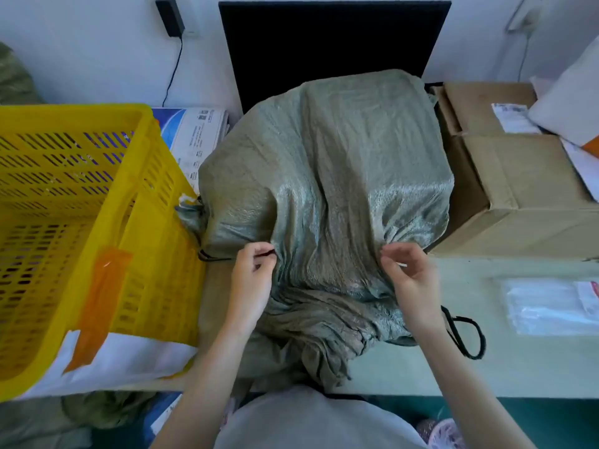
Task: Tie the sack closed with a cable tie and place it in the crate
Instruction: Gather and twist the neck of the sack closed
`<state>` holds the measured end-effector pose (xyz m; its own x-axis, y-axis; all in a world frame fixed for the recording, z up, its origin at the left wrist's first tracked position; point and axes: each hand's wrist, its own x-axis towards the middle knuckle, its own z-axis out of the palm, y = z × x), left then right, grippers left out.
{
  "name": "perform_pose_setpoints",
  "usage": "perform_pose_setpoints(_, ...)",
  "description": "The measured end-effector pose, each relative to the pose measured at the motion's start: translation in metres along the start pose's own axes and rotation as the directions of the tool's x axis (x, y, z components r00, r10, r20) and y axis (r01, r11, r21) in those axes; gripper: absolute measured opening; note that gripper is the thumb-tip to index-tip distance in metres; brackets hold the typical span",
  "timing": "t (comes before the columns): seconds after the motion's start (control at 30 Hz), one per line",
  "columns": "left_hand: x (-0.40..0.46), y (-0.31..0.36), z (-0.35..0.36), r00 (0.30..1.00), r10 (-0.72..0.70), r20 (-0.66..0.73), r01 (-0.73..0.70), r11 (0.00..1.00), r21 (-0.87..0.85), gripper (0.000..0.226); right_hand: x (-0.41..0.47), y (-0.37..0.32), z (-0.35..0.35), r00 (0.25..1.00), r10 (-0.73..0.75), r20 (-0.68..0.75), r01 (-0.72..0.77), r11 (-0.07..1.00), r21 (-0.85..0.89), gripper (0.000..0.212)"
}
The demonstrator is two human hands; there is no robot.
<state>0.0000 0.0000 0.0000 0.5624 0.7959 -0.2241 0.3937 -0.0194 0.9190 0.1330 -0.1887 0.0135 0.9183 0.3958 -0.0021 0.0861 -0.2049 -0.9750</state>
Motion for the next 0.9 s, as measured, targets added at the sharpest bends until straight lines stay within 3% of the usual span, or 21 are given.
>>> perform_pose_setpoints(0.17, 0.007, -0.011, 0.002, 0.99, -0.116, 0.077, 0.11, 0.991, 0.078, 0.026, -0.001, 0.023, -0.006, 1.0, 0.016, -0.018, -0.018, 0.996, -0.092, 0.024)
perform_pose_setpoints(0.4, 0.009, -0.014, 0.001, 0.954, -0.213, 0.213, 0.196, 0.976, 0.099, 0.061, -0.005, 0.041, -0.003, 0.985, 0.158, 0.076, -0.143, 0.976, -0.167, 0.049)
perform_pose_setpoints(0.53, 0.005, -0.013, 0.006, 0.933, -0.296, 0.205, 0.291, 0.955, 0.053, 0.05, -0.009, 0.044, 0.006, 0.971, 0.207, 0.123, -0.184, 0.967, -0.179, 0.065)
perform_pose_setpoints(0.7, 0.001, -0.01, 0.014, 0.898, -0.368, 0.241, 0.368, 0.929, 0.044, 0.068, -0.009, 0.048, 0.012, 0.952, 0.266, 0.148, -0.255, 0.963, -0.092, 0.065)
perform_pose_setpoints(0.83, 0.007, -0.006, 0.016, 0.787, -0.547, 0.286, 0.561, 0.827, 0.038, 0.098, -0.008, 0.052, 0.014, 0.922, 0.356, 0.151, -0.352, 0.935, -0.05, 0.066)
perform_pose_setpoints(0.9, 0.008, -0.003, 0.017, 0.71, -0.618, 0.338, 0.656, 0.755, 0.005, 0.1, -0.004, 0.054, 0.014, 0.903, 0.401, 0.154, -0.391, 0.916, -0.092, 0.066)
